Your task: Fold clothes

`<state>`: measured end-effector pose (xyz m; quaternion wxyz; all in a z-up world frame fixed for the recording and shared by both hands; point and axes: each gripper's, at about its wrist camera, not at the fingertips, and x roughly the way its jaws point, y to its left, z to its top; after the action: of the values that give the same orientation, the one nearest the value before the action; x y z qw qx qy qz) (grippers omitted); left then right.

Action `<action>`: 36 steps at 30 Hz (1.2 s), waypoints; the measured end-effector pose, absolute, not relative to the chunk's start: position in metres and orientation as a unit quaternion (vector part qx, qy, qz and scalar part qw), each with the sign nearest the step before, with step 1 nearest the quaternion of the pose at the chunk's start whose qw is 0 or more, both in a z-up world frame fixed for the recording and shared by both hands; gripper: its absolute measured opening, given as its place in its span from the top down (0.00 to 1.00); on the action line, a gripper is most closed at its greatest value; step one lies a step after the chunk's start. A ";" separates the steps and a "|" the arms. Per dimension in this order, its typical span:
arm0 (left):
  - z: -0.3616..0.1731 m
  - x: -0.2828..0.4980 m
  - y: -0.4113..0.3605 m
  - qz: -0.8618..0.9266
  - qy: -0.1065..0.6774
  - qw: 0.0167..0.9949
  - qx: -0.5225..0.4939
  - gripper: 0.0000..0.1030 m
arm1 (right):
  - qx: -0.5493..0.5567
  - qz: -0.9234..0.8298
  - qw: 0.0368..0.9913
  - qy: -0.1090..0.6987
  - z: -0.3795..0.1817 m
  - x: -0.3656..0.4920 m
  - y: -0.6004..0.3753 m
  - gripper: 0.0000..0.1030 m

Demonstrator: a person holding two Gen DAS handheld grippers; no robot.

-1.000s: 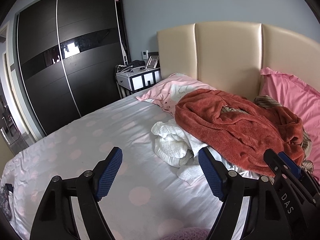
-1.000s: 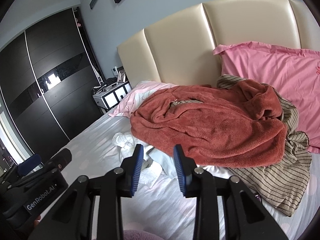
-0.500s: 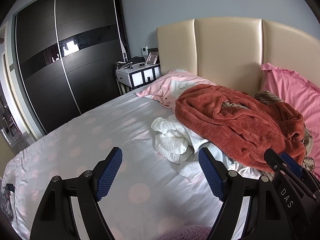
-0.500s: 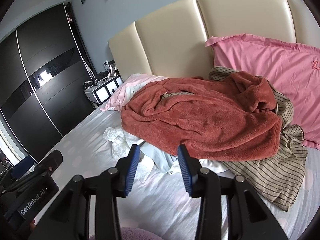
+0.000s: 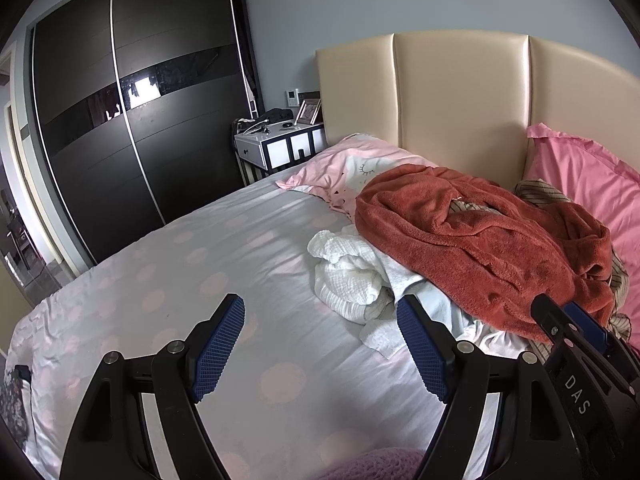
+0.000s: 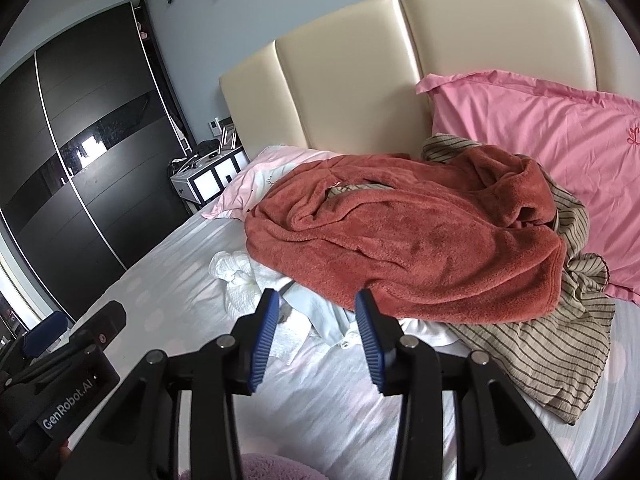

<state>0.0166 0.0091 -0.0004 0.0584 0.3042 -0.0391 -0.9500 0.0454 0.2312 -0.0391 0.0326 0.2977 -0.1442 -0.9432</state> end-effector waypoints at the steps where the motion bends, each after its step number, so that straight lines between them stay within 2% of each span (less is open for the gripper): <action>1: -0.001 0.016 0.007 -0.949 -0.040 0.061 0.306 0.22 | 0.301 -0.942 0.035 -0.142 -0.040 0.043 0.231 0.62; 7: -0.006 0.011 -0.007 -0.943 -0.042 0.079 0.320 0.22 | 0.335 -0.929 0.093 -0.128 -0.051 0.016 0.231 0.60; 10: -0.009 0.008 -0.017 -0.939 -0.046 0.091 0.328 0.22 | 0.336 -0.928 0.118 -0.107 -0.052 0.001 0.231 0.40; 11: -0.010 0.007 -0.020 -0.938 -0.048 0.094 0.330 0.22 | 0.335 -0.928 0.127 -0.099 -0.052 -0.004 0.231 0.38; 14: -0.012 0.003 -0.032 -0.934 -0.055 0.107 0.337 0.22 | 0.347 -0.925 0.135 -0.077 -0.054 -0.026 0.234 0.38; 18: -0.016 -0.002 -0.053 -0.928 -0.058 0.129 0.344 0.22 | 0.382 -0.911 0.128 -0.088 -0.062 -0.063 0.252 0.38; 27: -0.037 -0.015 -0.105 -0.911 -0.057 0.168 0.373 0.22 | 0.380 -0.913 0.070 0.129 -0.085 -0.132 0.267 0.38; 31: -0.052 -0.024 -0.124 -0.899 -0.051 0.184 0.394 0.22 | 0.383 -0.906 0.038 0.179 -0.094 -0.164 0.270 0.38; 36: -0.068 -0.028 -0.139 -0.890 -0.035 0.192 0.413 0.22 | 0.400 -0.895 0.036 0.197 -0.103 -0.203 0.264 0.40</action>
<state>-0.0285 -0.1388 -0.0679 0.1921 0.4128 -0.0347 -0.8897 -0.2029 0.2641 -0.1031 0.0364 0.3999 0.1965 -0.8945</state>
